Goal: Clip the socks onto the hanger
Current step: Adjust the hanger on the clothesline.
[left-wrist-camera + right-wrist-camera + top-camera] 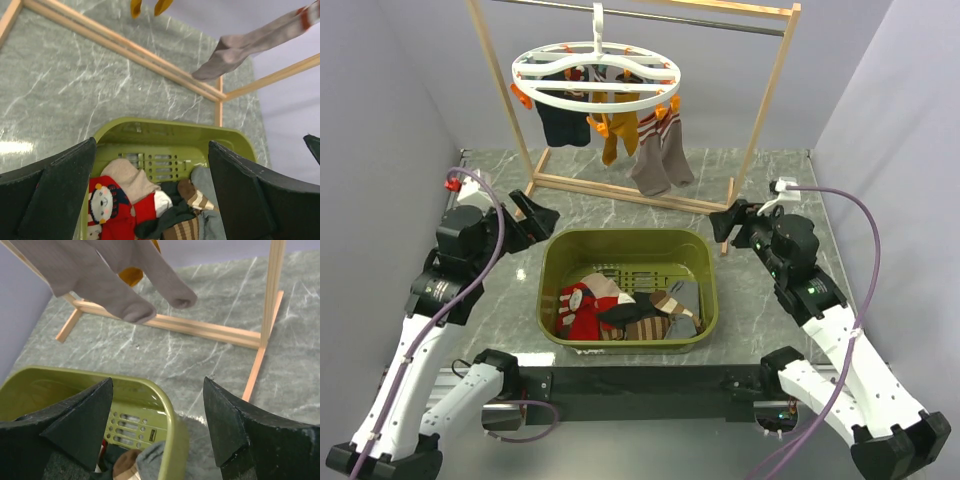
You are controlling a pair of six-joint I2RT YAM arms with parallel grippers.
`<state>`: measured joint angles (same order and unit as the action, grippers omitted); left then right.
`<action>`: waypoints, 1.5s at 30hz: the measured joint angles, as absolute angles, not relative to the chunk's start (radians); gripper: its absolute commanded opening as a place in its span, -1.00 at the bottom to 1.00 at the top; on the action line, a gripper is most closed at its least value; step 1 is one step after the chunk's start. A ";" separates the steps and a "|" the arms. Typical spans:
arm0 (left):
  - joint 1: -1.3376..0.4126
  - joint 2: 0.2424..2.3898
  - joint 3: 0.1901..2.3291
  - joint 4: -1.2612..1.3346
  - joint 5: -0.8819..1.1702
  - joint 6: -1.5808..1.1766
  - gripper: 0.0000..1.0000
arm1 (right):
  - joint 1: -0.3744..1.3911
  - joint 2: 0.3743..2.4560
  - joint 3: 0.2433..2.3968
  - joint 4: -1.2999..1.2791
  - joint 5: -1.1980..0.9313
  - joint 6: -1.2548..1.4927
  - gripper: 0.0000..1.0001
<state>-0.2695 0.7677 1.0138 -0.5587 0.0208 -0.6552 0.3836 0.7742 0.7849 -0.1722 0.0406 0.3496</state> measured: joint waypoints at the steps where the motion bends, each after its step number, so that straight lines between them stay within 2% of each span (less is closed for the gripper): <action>1: -0.270 0.766 1.024 -0.557 0.020 -0.655 0.99 | 0.384 0.782 0.796 -0.172 0.039 0.346 0.58; 11: -0.270 0.787 1.140 -0.426 0.032 -0.650 0.99 | 0.384 0.916 0.953 -0.101 0.020 0.244 0.58; 20: -0.270 1.077 1.521 -0.346 0.019 -0.796 0.99 | 0.384 1.075 1.147 -0.018 0.017 0.145 0.59; 29: -0.270 1.150 1.513 -0.317 -0.025 -1.021 0.90 | 0.384 1.199 1.262 0.029 -0.001 -0.001 0.56; 35: -0.270 1.203 1.601 -0.296 -0.048 -1.113 0.89 | 0.396 1.267 1.330 0.049 -0.029 -0.075 0.55; 42: -0.270 1.257 1.624 -0.292 -0.069 -1.229 0.64 | 0.424 1.328 1.402 0.053 -0.035 -0.134 0.55; 45: -0.269 1.293 1.651 -0.294 -0.076 -1.255 0.40 | 0.432 1.334 1.415 0.053 -0.036 -0.140 0.55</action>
<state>-0.2687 1.2934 1.6508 -0.2935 -0.0765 -1.2549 0.4324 1.3342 1.4147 0.0532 -0.0357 -0.1402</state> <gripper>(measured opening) 0.770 0.776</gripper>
